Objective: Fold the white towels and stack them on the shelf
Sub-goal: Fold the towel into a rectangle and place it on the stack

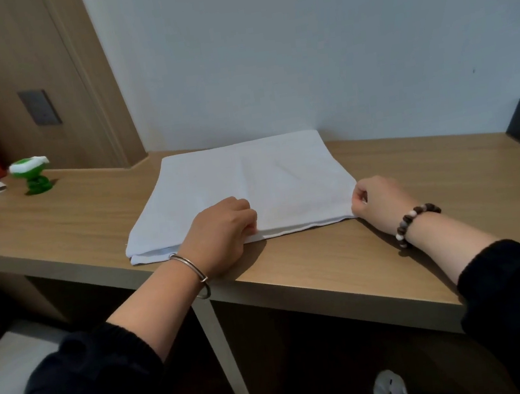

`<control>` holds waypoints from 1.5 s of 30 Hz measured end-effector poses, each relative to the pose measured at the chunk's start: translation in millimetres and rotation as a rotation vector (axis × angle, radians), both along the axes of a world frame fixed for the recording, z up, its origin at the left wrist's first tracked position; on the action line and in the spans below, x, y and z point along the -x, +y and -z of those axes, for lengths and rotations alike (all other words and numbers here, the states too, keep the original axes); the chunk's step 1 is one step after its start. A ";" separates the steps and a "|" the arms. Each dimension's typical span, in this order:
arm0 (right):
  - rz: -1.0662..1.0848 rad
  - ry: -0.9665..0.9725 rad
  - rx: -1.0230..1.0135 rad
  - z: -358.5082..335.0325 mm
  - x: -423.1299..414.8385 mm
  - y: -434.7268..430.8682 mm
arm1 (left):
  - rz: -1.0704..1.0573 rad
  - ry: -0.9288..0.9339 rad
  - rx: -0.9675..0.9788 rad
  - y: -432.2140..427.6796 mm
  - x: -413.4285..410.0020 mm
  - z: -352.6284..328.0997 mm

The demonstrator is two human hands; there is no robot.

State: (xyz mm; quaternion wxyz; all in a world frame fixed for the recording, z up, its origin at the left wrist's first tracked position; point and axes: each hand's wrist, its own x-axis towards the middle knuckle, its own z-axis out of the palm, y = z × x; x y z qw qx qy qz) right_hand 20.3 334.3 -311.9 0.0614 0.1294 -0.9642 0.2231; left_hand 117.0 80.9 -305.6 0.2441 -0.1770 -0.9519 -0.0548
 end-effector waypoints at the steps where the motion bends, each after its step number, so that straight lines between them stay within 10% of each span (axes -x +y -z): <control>1: -0.001 0.003 -0.002 -0.1 0.3 -0.1 | 0.010 -0.010 0.003 0.2 -0.4 2.1; 15: 0.150 0.160 0.340 6.3 7.6 7.2 | -0.050 -0.103 -0.239 5.7 0.5 12.2; 24: 0.130 0.254 -0.228 -3.3 -1.7 -0.5 | -0.024 -0.148 -0.258 9.4 -1.8 10.5; 27: -0.048 0.502 -0.022 -5.5 -5.5 -18.6 | -0.025 -0.151 -0.266 9.9 -1.8 9.4; 30: -0.233 0.313 0.183 -7.2 -12.4 -48.2 | -0.037 -0.155 -0.264 10.8 -2.5 9.8; 34: -0.315 -0.017 -0.312 9.7 -8.1 -65.6 | -0.057 -0.209 -0.270 7.4 -2.3 2.3; 45: -0.287 -0.050 -0.409 20.1 5.7 -69.8 | -0.030 -0.164 0.063 13.0 1.3 -13.2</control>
